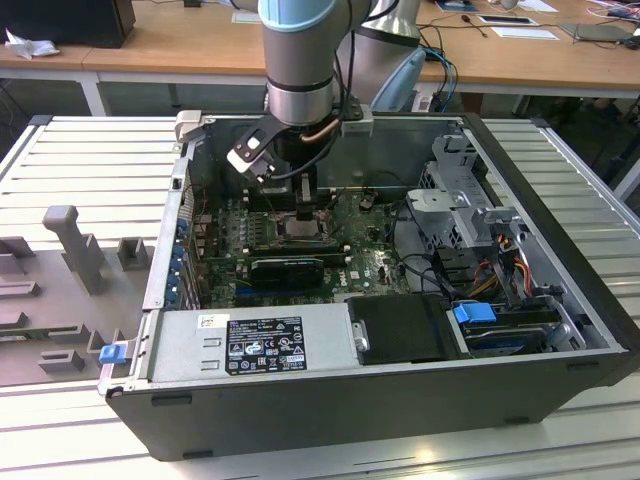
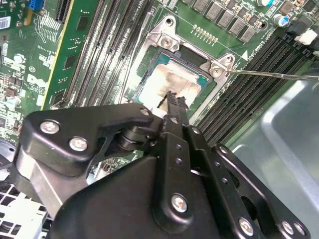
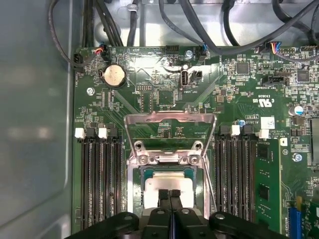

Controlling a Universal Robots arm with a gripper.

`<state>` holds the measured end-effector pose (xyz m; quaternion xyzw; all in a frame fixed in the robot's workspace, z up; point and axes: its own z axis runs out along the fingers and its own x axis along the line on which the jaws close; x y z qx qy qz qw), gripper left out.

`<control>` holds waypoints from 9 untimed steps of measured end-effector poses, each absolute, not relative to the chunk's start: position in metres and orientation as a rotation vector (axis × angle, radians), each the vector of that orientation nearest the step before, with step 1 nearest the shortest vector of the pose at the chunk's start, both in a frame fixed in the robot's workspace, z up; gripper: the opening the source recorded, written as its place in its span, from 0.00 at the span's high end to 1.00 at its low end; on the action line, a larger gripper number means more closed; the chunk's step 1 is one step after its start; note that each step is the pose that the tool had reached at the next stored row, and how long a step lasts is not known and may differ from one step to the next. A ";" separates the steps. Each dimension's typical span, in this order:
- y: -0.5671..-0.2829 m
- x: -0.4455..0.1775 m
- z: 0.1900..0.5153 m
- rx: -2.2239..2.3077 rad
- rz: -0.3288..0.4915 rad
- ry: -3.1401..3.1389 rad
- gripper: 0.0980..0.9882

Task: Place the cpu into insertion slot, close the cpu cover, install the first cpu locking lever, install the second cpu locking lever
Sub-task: 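Place the cpu into insertion slot, then close the cpu cover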

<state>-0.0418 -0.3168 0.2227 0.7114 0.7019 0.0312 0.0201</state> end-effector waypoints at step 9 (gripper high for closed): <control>-0.317 -0.041 0.229 2.207 0.097 2.178 0.99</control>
